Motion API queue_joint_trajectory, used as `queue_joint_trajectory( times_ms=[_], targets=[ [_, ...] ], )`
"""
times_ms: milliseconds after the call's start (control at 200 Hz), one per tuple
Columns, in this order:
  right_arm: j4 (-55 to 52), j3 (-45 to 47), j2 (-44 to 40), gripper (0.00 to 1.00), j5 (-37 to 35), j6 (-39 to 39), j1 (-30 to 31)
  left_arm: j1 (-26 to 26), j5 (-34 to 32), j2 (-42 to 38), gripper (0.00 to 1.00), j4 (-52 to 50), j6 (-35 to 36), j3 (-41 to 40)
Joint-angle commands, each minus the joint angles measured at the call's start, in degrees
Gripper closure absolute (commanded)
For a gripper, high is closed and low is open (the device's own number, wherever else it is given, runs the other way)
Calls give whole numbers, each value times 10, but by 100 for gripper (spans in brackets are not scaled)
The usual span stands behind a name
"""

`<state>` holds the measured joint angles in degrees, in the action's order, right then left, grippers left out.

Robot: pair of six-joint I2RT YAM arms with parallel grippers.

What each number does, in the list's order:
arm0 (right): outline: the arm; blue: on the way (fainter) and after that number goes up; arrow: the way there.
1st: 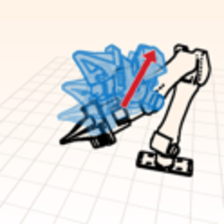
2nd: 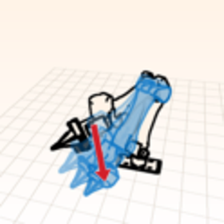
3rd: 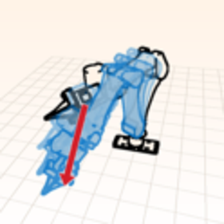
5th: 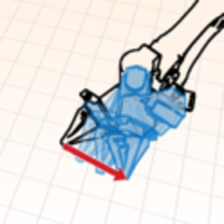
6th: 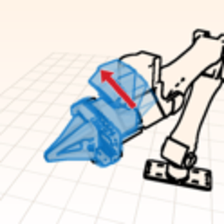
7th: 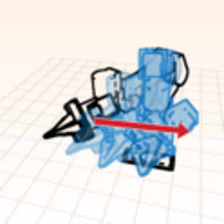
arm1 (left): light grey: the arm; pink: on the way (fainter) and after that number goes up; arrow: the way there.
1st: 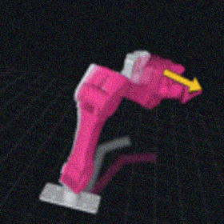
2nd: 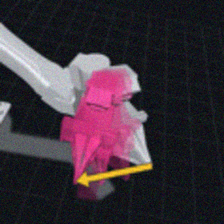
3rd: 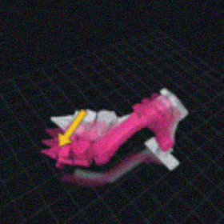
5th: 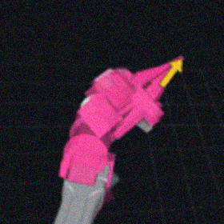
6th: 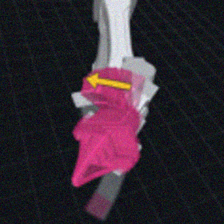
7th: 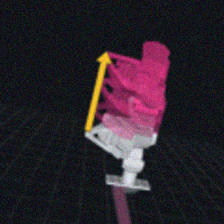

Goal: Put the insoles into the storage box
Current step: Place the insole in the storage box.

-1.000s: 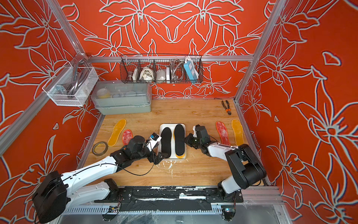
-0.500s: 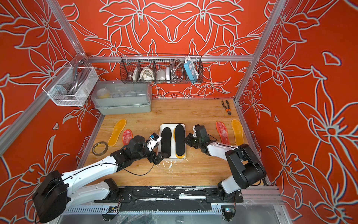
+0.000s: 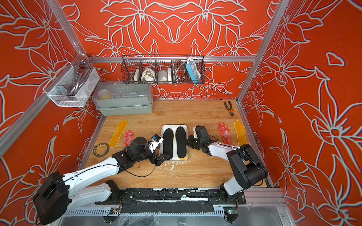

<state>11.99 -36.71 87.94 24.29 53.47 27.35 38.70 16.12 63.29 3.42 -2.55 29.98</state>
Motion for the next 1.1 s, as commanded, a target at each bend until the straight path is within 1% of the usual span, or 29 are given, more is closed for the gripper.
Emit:
queue_joint_trajectory(
  times_ms=[0,155,300,390,651,686,756,841,851,891,956,1036,1096],
  targets=[
    [-8,-15,3,93,1,-9,5,3,-3,3,0,-5,5,4],
    [-27,-16,-14,87,-10,-17,6,3,-3,0,0,-5,5,3],
    [-56,-18,-44,82,-26,-28,7,3,-4,0,0,-6,4,3],
    [-82,-25,-65,80,-37,-41,7,3,-9,-1,0,-7,4,4],
    [-165,-54,-134,75,-47,-98,8,3,-26,-21,0,0,-4,-6],
    [-174,-56,-145,74,-49,-111,7,2,-35,-27,0,-1,-8,-8],
    [-190,-58,-168,69,-56,-154,8,-8,-52,-43,1,-3,-24,-12],
    [-222,-63,-189,61,-76,-227,7,-42,-58,-61,1,-9,-62,-19],
    [-227,-64,-191,61,-80,-236,7,-47,-58,-77,2,-10,-68,-20],
    [-242,-65,-200,59,-87,-269,7,-71,-63,-96,4,-14,-97,-25],
    [-254,-55,-217,54,-99,-306,8,-120,-84,-121,5,-35,-162,-34],
    [-242,-24,-245,47,-104,-333,9,-189,-118,-146,5,-102,-235,-33],
    [-217,10,-268,42,-103,-344,13,-242,-125,-153,3,-142,-262,-31]
  ],
)
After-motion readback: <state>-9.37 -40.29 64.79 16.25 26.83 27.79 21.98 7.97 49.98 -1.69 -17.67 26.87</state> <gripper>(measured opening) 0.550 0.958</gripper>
